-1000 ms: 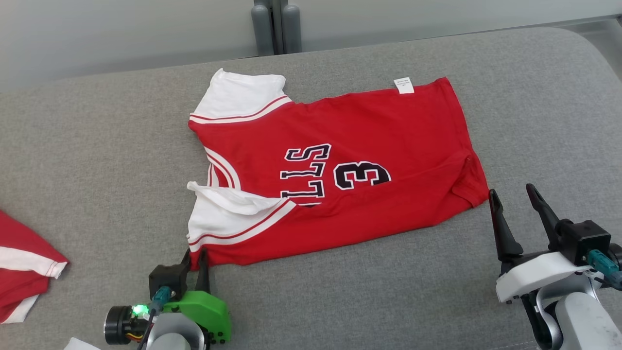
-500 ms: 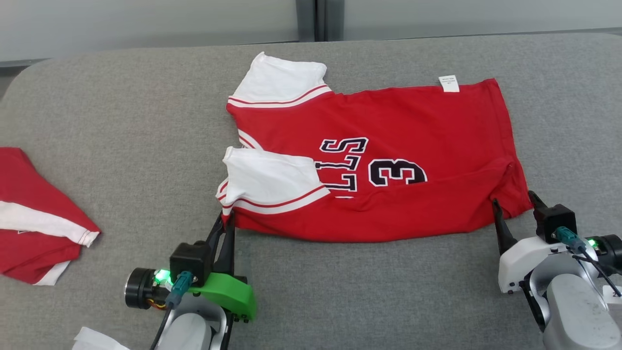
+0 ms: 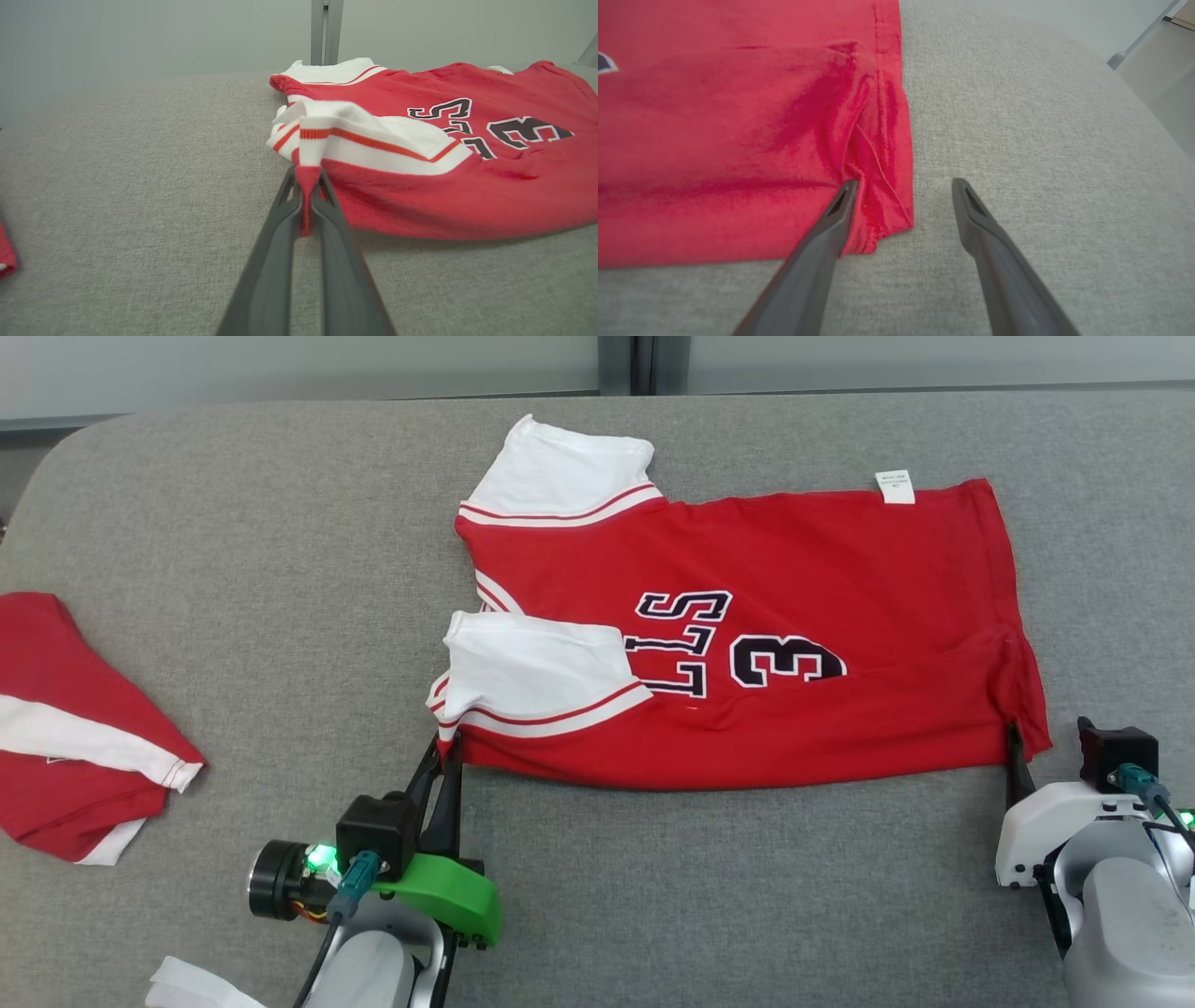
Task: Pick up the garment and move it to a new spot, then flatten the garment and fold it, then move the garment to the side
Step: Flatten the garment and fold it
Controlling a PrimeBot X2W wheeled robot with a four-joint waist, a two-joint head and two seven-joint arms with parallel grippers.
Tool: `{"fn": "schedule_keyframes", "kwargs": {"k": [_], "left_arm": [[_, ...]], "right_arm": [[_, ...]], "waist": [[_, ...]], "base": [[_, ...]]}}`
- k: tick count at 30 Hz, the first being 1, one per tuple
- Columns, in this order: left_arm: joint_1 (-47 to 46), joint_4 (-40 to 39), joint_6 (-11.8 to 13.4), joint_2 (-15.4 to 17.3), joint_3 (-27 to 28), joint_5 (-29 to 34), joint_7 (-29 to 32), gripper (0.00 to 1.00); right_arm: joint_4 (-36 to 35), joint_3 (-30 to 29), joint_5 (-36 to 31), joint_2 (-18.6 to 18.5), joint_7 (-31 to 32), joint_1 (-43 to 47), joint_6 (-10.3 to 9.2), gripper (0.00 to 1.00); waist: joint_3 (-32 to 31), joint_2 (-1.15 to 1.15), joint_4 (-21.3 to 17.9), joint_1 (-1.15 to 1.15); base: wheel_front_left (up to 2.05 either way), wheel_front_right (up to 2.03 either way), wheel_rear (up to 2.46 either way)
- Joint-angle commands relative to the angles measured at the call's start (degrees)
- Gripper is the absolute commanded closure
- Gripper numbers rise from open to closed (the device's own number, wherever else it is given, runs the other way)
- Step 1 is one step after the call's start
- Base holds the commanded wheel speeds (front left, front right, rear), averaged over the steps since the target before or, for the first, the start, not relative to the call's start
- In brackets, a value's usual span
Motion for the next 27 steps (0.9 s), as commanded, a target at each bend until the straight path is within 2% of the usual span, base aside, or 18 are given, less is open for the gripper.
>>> {"fn": "schedule_keyframes", "kwargs": {"k": [1,7,8,9,10,20,24,27], "left_arm": [[0.14,-0.06,0.17,0.24,0.17,0.07,0.02,1.00],[0.48,0.06,0.21,0.23,0.52,0.08,0.03,1.00],[0.53,0.11,0.22,0.23,0.58,0.10,0.03,1.00],[0.64,0.23,0.26,0.24,0.69,0.12,0.02,1.00],[0.72,0.33,0.27,0.24,0.75,0.13,0.03,1.00],[2.41,1.22,-0.11,0.24,2.04,-0.04,0.03,1.00],[3.86,0.87,-0.43,0.25,2.67,0.34,0.03,1.00],[5.46,0.38,-1.02,0.65,2.90,0.61,0.03,1.00]], "right_arm": [[1.37,-1.22,-0.54,-0.07,0.22,0.45,-0.18,0.00],[5.06,-1.40,2.79,1.95,-0.32,-0.74,-0.15,0.00],[5.63,-0.87,3.41,2.14,-0.28,-0.98,-0.15,0.21],[6.30,-0.17,4.22,2.25,-0.34,-1.21,-0.12,0.64],[6.81,0.23,5.13,2.30,-0.40,-1.32,-0.12,1.00],[7.14,6.20,16.30,0.45,-0.73,-0.13,-0.16,1.00],[4.14,8.43,25.79,0.89,-0.43,2.06,-0.16,1.00],[0.21,11.36,33.32,0.18,2.31,4.83,-0.16,1.00]], "waist": [[-0.30,0.00,-0.37,0.00],[-0.91,0.00,-1.04,0.00],[-1.00,0.00,-1.14,0.00],[-1.17,0.00,-1.29,0.00],[-1.29,0.00,-1.40,0.00],[-4.10,0.00,-2.38,0.00],[-5.66,0.00,-2.55,0.00],[-6.51,0.00,-2.87,0.00]], "base": [[0.00,0.00,0.00],[0.00,0.00,0.00],[0.00,0.00,0.00],[0.00,0.00,0.00],[0.00,0.00,0.00],[0.00,0.00,0.00],[0.00,0.00,0.00],[0.00,0.00,0.00]]}}
